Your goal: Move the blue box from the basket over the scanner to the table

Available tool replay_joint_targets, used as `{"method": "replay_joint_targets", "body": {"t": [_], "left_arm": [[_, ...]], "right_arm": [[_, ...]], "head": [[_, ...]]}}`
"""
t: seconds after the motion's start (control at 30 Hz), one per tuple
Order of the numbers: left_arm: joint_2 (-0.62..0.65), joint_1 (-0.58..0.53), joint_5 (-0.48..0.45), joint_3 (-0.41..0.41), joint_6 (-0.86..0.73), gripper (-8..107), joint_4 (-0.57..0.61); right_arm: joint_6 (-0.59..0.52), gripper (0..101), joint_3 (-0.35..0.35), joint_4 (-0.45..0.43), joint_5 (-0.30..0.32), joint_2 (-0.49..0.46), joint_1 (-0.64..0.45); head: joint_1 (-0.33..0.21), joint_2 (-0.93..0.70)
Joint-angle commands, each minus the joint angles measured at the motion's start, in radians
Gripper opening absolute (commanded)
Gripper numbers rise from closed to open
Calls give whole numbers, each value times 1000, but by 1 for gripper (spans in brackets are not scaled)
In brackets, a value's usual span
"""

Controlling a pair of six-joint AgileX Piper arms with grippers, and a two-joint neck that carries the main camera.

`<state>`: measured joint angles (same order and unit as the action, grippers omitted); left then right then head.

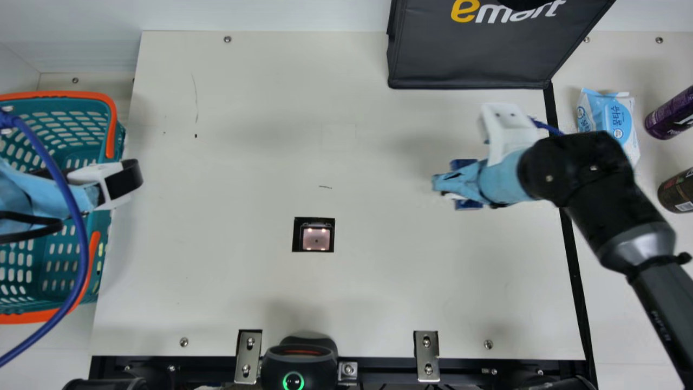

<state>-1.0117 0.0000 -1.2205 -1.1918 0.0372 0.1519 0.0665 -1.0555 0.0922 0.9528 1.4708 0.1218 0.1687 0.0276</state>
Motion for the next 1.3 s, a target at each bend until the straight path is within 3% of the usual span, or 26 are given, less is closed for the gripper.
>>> {"method": "replay_joint_targets", "body": {"t": [0.0,0.33,0.67,0.93,1.27], "left_arm": [[0,0,0,0,0,90,0],[0,0,0,0,0,90,0],[0,0,0,0,0,90,0],[0,0,0,0,0,90,0],[0,0,0,0,0,90,0]], "right_arm": [[-69,0,2,7,7,-2,-124],[-242,0,2,-4,22,2,-400],[-366,0,3,-59,-2,34,-593],[-415,0,21,-107,-41,61,-683],[-413,0,34,-151,-75,113,-723]], "head": [[-30,0],[-30,0],[-30,0],[-30,0],[-30,0]]}}
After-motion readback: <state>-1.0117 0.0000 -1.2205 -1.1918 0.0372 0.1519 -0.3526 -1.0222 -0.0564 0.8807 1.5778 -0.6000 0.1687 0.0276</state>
